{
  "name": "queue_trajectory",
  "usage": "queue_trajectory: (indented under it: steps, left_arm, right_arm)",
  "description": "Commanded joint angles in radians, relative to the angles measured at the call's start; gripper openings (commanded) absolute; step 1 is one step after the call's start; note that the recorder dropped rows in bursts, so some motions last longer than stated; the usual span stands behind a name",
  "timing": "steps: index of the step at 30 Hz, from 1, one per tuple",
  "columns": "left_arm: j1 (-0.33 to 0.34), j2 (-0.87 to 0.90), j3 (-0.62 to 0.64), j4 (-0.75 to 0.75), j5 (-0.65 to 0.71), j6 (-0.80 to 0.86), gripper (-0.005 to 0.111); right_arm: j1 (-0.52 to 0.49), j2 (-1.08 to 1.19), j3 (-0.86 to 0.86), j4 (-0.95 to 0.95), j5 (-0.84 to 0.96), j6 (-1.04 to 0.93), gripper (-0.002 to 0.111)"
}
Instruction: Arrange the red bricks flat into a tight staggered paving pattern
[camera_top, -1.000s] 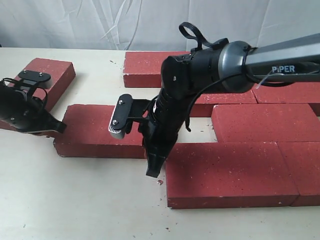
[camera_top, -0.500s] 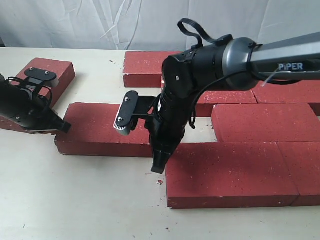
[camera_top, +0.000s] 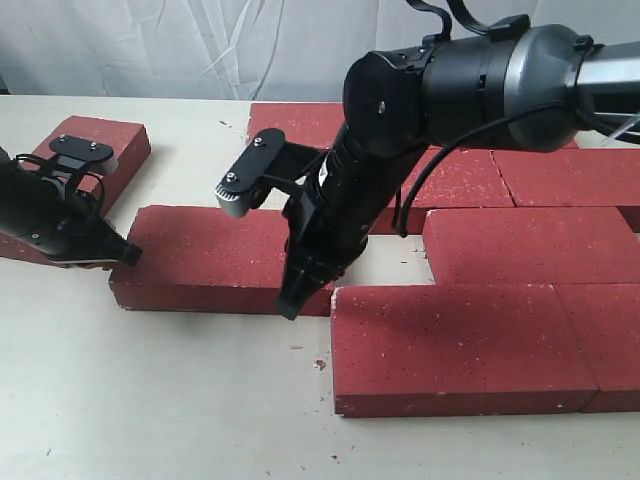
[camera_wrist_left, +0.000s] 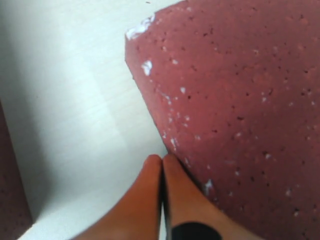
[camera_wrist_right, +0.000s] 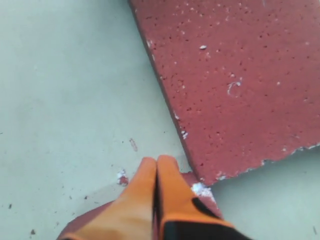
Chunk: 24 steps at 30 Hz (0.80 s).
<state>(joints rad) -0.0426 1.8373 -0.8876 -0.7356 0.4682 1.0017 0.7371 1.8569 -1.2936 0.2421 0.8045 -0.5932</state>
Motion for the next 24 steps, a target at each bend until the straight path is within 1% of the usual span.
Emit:
queue_trajectory:
  steps: [1, 5, 11, 14, 17, 19, 24]
  left_arm:
    - [-0.009, 0.004, -0.002, -0.005, 0.005, 0.004, 0.0]
    - [-0.009, 0.004, -0.002, -0.005, 0.003, 0.004, 0.0]
    - [-0.009, 0.004, -0.002, -0.005, 0.002, 0.004, 0.0]
    - [-0.009, 0.004, -0.002, -0.005, 0.002, 0.004, 0.0]
    - [-0.009, 0.004, -0.002, -0.005, 0.002, 0.004, 0.0]
    - [-0.009, 0.004, -0.002, -0.005, 0.002, 0.004, 0.0]
    - [-0.009, 0.004, -0.002, -0.005, 0.004, 0.004, 0.0]
  right_arm:
    - [0.0, -0.01, 0.001, 0.025, 0.045, 0.011, 0.0]
    - [0.0, -0.01, 0.001, 0.072, 0.053, 0.009, 0.0]
    - [0.0, 0.029, 0.001, 0.12, 0.054, -0.08, 0.0]
    - [0.002, 0.073, 0.001, 0.163, 0.052, -0.145, 0.0]
    - [0.002, 0.117, 0.001, 0.221, 0.017, -0.258, 0.0]
    - [0.002, 0.145, 0.001, 0.215, -0.007, -0.311, 0.0]
    - [0.002, 0.176, 0.001, 0.155, -0.011, -0.321, 0.0]
